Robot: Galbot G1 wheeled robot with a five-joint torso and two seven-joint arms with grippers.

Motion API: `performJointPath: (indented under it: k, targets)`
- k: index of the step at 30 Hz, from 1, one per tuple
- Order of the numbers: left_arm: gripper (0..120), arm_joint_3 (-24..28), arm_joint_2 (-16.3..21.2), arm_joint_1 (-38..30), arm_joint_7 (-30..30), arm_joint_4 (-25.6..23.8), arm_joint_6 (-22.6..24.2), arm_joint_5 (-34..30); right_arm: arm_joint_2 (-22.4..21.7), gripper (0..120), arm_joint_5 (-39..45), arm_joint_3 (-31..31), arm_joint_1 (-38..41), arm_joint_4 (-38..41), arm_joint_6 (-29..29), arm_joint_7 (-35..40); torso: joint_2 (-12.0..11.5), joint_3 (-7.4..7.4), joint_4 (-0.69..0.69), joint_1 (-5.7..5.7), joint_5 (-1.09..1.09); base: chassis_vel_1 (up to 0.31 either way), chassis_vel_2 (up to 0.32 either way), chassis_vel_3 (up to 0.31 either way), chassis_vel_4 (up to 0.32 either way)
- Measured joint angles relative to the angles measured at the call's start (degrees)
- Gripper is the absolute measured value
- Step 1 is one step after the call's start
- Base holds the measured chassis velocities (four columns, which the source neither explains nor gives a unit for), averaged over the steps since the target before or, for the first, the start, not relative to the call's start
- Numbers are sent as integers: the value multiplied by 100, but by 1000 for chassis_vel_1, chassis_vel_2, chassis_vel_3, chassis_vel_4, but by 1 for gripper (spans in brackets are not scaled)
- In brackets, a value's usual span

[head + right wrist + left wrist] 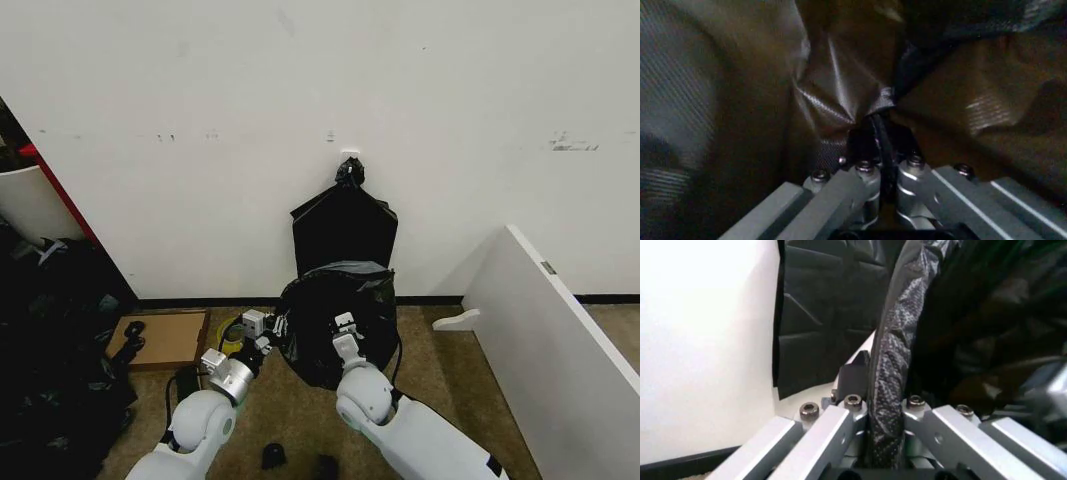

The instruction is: Place the garbage bag over the trash bin.

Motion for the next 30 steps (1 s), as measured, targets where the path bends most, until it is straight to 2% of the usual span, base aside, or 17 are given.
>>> performJointPath:
  k: [3, 7, 9, 12, 18, 30]
  targets:
    - [0, 5, -7, -1, -1, 30, 0, 7, -106, 0, 69, 18, -146, 349, 242, -143, 0, 0, 0, 0, -1, 0, 0, 0, 0]
    - [0, 14, -4, -4, -5, 47, 5, 13, -173, 0, 404, 19, -268, 719, 195, -125, 0, 0, 0, 0, -1, 0, 0, 0, 0]
    - [0, 17, -4, -9, -12, 68, 11, 22, -184, 0, 858, 18, -310, 1000, -97, 54, 0, 0, 0, 0, -1, 0, 0, 0, 0]
    - [0, 20, -16, 0, -24, 81, 14, 42, -110, 0, 1924, 63, -309, 1388, -827, 669, 0, 0, 0, 0, 0, 0, 0, 0, 0]
    - [0, 16, -23, 44, -27, 57, 18, 89, 10, 0, 2699, 122, -231, 1478, -1378, 1049, 0, 0, 0, 0, -1, 0, 0, 0, 0]
    - [0, -21, -7, 80, -43, -44, 32, 92, 213, 0, 3080, -125, -39, 982, -1412, 1173, 0, 0, 0, 0, -1, 0, 0, 0, 0]
